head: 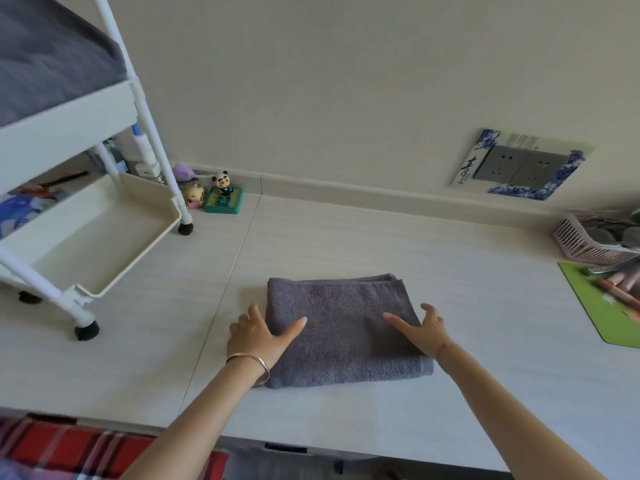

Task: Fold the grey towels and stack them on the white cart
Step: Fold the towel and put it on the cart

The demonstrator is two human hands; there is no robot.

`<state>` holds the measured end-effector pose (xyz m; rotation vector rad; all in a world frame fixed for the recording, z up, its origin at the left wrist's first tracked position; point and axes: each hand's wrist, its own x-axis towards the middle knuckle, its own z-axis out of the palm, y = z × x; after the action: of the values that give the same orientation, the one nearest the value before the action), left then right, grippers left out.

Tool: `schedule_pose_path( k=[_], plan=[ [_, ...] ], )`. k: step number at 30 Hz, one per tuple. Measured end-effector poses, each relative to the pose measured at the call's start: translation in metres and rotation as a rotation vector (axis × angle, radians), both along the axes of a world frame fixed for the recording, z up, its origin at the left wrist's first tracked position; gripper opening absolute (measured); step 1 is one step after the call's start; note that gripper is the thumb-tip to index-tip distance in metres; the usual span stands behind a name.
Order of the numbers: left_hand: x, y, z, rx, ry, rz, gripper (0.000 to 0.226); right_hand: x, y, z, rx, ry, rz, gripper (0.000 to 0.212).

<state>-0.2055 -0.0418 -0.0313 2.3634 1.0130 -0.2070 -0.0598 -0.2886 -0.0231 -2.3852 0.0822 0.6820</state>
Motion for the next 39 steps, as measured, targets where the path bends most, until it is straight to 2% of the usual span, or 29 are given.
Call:
schedule_pose_path(
  k=[3, 5, 7, 11, 12, 15, 17, 23, 27, 32, 35, 37, 39],
  plan=[
    [-0.004, 0.005, 0.001, -0.140, 0.150, -0.014, 0.117, 0.001, -0.006, 0.000, -0.099, 0.070, 0.023, 0.103],
    [-0.005, 0.005, 0.000, -0.182, 0.173, -0.035, 0.114, 0.000, -0.006, 0.000, -0.110, 0.128, 0.026, 0.111],
    [-0.006, 0.003, -0.002, -0.290, 0.151, -0.019, 0.112, -0.002, -0.007, -0.001, -0.106, 0.173, 0.016, 0.110],
    [-0.010, 0.006, -0.004, -0.447, 0.049, 0.058, 0.098, -0.008, -0.005, 0.008, 0.119, 0.279, -0.040, 0.105],
    [-0.010, 0.009, 0.000, -0.472, 0.028, 0.078, 0.091, -0.008, -0.001, 0.015, 0.173, 0.286, -0.038, 0.097],
    [-0.012, 0.018, 0.020, -0.635, -0.144, 0.194, 0.059, -0.010, 0.016, 0.035, 0.278, 0.233, 0.024, 0.059],
    [-0.019, 0.031, 0.038, -0.720, -0.267, 0.249, 0.051, -0.012, 0.035, 0.050, 0.333, 0.175, 0.066, 0.053],
    [-0.057, 0.096, 0.083, -0.923, -0.612, 0.298, 0.086, -0.012, 0.107, 0.107, 0.500, 0.021, 0.217, 0.033],
    [-0.073, 0.125, 0.103, -0.815, -0.856, 0.376, 0.106, -0.007, 0.174, 0.133, 0.553, -0.161, 0.357, 0.031],
    [-0.094, 0.140, 0.116, -0.430, -0.865, 0.439, 0.118, -0.001, 0.260, 0.145, 0.535, -0.296, 0.651, 0.033],
    [-0.099, 0.146, 0.112, -0.336, -0.915, 0.376, 0.102, 0.001, 0.302, 0.143, 0.532, -0.367, 0.810, 0.026],
    [-0.097, 0.149, 0.107, -0.293, -0.954, 0.407, 0.091, 0.004, 0.328, 0.139, 0.546, -0.396, 0.902, 0.025],
    [-0.091, 0.153, 0.102, -0.210, -0.984, 0.476, 0.088, 0.006, 0.351, 0.134, 0.583, -0.411, 0.962, 0.022]
  ],
)
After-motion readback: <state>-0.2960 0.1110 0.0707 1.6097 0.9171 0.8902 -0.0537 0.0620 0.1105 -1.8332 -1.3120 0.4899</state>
